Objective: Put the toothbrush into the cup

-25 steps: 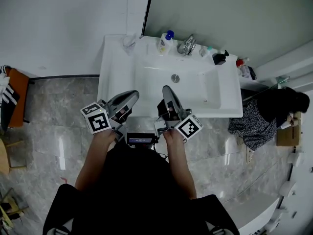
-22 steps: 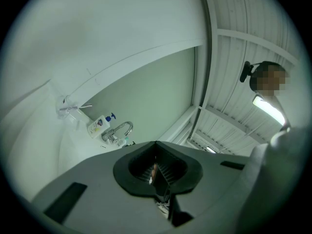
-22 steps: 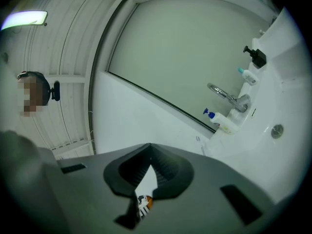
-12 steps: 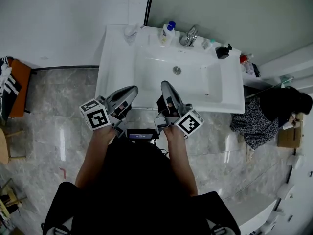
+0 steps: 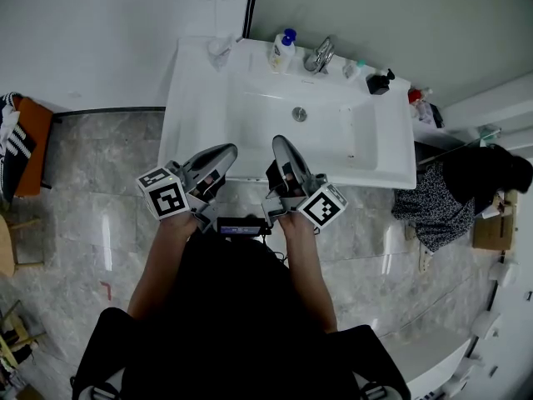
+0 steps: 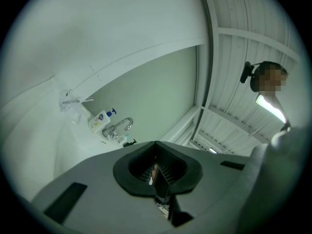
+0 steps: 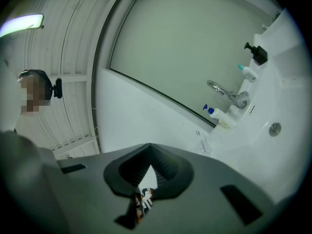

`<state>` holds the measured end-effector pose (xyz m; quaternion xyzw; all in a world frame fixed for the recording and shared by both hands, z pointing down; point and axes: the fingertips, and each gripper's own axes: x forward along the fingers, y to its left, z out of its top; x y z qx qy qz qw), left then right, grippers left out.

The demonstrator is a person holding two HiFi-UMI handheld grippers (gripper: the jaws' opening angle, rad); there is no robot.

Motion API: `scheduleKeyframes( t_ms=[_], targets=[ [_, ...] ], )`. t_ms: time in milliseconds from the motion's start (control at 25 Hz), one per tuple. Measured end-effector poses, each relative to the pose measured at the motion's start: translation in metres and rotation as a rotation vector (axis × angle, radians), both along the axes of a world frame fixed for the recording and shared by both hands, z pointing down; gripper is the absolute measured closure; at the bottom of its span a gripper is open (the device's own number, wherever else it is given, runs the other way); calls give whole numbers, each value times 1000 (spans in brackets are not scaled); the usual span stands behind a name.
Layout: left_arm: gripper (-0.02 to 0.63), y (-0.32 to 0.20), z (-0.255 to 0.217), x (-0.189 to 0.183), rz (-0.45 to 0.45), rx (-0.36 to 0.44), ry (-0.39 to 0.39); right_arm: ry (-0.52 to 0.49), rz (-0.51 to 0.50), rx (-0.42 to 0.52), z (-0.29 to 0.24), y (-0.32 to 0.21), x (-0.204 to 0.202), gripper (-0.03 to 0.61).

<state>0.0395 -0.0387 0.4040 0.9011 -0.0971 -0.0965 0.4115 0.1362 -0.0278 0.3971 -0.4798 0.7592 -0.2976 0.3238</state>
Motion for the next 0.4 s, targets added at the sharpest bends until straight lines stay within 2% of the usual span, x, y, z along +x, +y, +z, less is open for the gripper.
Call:
scheduleKeyframes(
  t_ms=[400],
  targets=[
    [604,2,0,5,7,1,-8,-5,-1,11,-2,1,4,572]
  ],
)
